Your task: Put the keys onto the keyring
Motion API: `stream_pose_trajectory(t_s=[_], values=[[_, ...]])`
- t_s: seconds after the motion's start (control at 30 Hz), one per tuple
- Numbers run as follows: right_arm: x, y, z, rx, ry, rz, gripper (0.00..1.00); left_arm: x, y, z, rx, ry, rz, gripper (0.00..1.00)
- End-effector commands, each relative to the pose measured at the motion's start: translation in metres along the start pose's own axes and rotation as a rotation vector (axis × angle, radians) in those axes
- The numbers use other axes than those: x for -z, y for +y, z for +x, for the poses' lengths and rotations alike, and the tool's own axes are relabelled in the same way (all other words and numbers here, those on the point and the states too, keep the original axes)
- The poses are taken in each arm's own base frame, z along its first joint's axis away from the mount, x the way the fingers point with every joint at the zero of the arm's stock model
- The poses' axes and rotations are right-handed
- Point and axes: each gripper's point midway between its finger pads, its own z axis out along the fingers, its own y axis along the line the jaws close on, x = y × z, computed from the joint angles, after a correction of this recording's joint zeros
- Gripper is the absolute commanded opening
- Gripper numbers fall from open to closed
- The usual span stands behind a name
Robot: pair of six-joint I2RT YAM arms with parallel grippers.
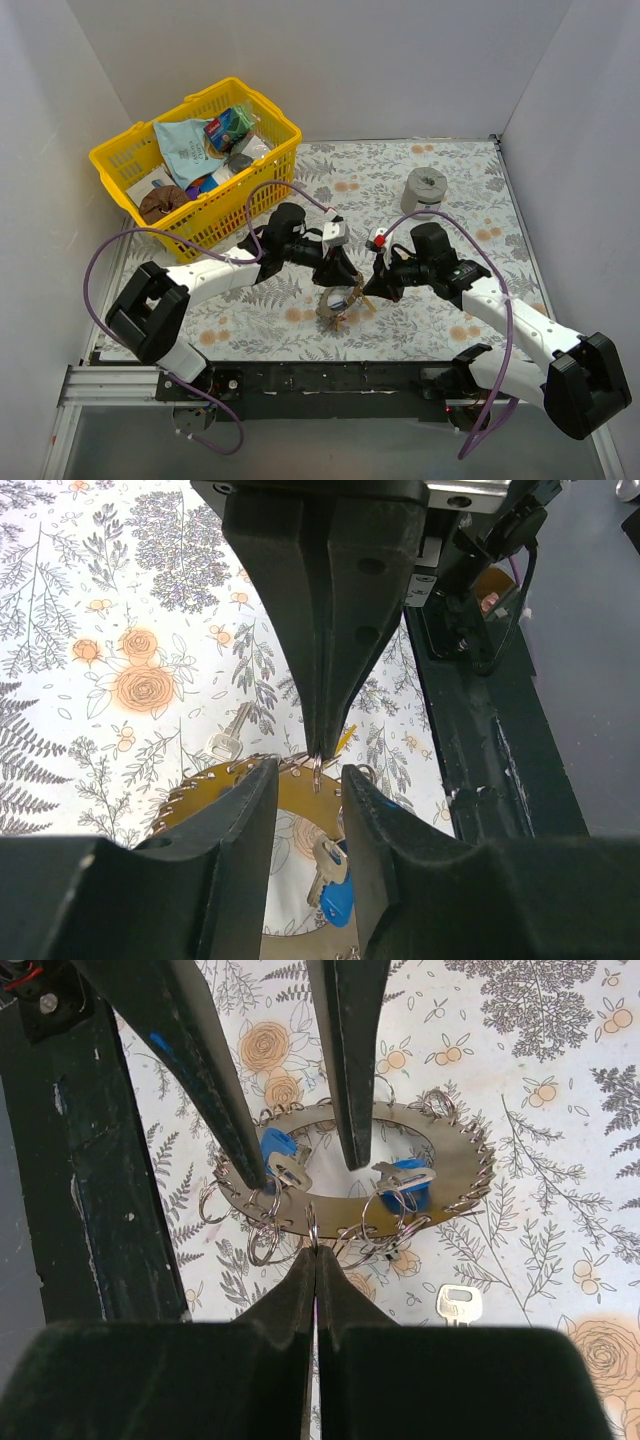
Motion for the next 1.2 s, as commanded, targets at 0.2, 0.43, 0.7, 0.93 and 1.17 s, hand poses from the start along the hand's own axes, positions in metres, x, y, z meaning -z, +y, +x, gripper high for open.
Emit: stream_pose_trajectory(t_s=[0.2,0.43,0.7,0.93,1.17], values=[[0.009,0.002,-0.025,0.079,-0.043,0.011,0.01,-0.02,-0.006,0.011,-0.025,0.086,0.058,0.29],[0.008,0.001,-0.027,0.082,-0.051,0.011,0.01,-0.025,-0.007,0.016,-0.022,0.109,0.068,0.25],[0.008,0.002,-0.027,0.078,-0.056,0.009,0.01,-0.027,-0.003,0.014,-0.023,0.113,0.05,0.0],[0.008,0.003,-0.019,0.051,-0.059,0.015,0.17,-0.023,-0.005,0.011,-0.025,0.057,0.008,0.0],[0.011,0.005,-0.016,0.026,-0.113,0.05,0.44,-0.018,-0.006,0.0,-0.03,-0.032,-0.048,0.0]])
